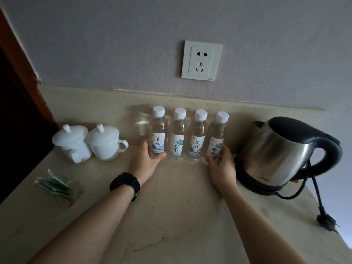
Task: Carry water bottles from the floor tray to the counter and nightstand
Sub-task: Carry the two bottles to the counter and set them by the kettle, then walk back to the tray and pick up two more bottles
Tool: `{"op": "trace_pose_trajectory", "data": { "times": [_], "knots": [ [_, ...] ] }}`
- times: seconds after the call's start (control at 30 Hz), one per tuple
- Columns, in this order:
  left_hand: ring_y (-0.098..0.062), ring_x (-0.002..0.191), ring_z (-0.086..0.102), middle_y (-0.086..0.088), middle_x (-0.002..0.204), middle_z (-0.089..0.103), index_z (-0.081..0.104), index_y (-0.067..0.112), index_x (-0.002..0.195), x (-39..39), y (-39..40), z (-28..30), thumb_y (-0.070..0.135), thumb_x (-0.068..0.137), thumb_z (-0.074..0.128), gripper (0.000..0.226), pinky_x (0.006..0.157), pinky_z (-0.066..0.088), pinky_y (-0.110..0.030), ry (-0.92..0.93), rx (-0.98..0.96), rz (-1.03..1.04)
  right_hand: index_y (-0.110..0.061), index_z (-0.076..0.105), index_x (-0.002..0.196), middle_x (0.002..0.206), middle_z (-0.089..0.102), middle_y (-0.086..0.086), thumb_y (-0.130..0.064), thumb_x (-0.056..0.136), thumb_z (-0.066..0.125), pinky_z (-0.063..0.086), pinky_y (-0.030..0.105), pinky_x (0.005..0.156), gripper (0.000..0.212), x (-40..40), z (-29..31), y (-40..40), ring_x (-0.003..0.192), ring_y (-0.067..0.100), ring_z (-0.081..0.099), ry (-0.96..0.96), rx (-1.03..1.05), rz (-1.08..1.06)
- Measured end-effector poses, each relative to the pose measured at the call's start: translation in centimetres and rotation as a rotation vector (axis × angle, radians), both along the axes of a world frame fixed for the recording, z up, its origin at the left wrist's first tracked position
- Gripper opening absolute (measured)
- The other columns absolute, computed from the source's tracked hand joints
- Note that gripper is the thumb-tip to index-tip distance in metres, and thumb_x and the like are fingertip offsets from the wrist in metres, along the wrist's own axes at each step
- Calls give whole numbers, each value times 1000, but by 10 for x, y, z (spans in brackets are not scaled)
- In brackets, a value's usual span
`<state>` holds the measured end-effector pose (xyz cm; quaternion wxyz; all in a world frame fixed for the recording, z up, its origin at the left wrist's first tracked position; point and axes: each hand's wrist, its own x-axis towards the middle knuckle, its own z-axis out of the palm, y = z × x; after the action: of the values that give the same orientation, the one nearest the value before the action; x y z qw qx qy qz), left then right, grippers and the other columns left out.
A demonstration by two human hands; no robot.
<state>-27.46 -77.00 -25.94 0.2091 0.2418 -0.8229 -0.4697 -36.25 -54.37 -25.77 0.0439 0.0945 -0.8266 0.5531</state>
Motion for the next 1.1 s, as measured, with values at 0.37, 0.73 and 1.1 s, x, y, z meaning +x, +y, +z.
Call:
{"op": "trace_pose_trajectory", "data": {
  "times": [0.37,0.73,1.1],
  "knots": [
    [-1,68,64,17,76,70,68,25,94,195,74,67,10,84,77,20,69,52,-17,397,46,349,-19,62,105,98,67,2,-16,85,74,50,16,76,22,173,37,-46,88,12,64,-163,-379,303],
    [-9,89,68,13,92,73,70,24,89,565,-4,83,14,86,74,12,83,52,-28,393,-128,1171,-9,64,97,77,66,0,3,86,68,50,20,72,17,479,79,-228,74,9,64,-383,-394,1390],
    [-14,80,66,-7,94,72,69,10,91,744,-86,87,1,85,72,11,74,51,-15,510,-137,1328,-4,64,104,83,65,0,1,87,67,49,31,80,18,653,100,-359,81,16,62,-488,-353,1555]
  ]
}}
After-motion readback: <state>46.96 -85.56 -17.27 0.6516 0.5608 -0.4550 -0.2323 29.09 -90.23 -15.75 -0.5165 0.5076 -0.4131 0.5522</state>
